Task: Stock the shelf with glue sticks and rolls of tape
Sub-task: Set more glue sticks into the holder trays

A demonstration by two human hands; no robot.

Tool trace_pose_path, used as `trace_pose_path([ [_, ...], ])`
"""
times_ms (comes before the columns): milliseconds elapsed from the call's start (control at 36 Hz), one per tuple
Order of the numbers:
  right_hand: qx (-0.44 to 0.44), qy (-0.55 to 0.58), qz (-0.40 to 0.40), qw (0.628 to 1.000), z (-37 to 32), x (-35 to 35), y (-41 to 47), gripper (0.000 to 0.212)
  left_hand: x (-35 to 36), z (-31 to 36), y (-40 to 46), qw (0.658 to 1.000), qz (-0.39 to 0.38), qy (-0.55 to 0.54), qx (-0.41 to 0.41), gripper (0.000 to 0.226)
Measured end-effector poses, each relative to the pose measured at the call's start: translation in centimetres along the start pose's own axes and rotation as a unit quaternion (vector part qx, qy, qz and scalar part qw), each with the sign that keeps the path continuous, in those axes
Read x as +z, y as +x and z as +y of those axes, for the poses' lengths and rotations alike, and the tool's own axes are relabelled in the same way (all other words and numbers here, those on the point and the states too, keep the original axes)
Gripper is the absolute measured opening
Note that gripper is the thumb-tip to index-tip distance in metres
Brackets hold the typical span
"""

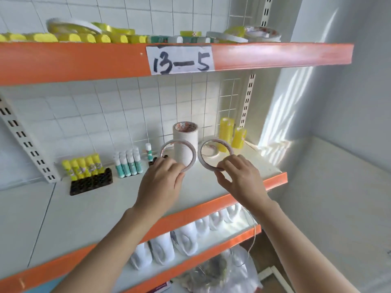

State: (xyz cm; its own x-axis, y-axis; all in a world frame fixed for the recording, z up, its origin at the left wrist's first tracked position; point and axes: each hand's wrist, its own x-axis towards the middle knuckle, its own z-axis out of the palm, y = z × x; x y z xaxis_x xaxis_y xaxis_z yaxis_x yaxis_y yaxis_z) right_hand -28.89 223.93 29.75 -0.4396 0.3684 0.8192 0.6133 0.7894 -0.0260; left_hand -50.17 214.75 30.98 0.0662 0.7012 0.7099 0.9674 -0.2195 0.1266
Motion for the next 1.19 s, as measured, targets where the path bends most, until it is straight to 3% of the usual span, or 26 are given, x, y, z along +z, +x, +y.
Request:
trace_pose_path([
  [139,0.033,0.045,-0.061,0.997,4.5,3.8,-2.2,0.009,5.3,0.1,-0.3,0.997,-0.05,0.017,-0.05,0.026],
  [222,0.056,0.058,-0.095,0.992,6.7,6.0,-3.4,0.009,8.2,0.3,-0.5,0.992,-0.092,0.025,-0.088,0.003],
  [333,0.073,0.07,-0.132,0.986,9.5,8.8,-4.7,0.009,11.4,0.8,-0.5,0.978,-0.137,0.02,-0.153,0.011],
  [583,0.156,0.101,-0.188,0.964,12.6,11.6,-5.2,0.01,16.8,2.2,0.6,0.965,-0.174,-0.015,-0.195,0.011],
  [833,0.159,0.066,-0.168,0.971,13.9,12.1,-4.9,0.015,19.1,1.6,1.7,0.971,-0.17,-0.024,-0.166,0.016],
  [1000,0.135,0.069,-0.157,0.976,14.3,13.3,-3.2,0.014,18.7,0.8,1.1,0.978,-0.129,-0.022,-0.165,0.023],
  [1194,0.106,0.071,-0.186,0.974,14.7,16.5,0.0,0.012,18.0,-1.9,-0.5,0.97,-0.135,0.088,-0.183,0.018],
])
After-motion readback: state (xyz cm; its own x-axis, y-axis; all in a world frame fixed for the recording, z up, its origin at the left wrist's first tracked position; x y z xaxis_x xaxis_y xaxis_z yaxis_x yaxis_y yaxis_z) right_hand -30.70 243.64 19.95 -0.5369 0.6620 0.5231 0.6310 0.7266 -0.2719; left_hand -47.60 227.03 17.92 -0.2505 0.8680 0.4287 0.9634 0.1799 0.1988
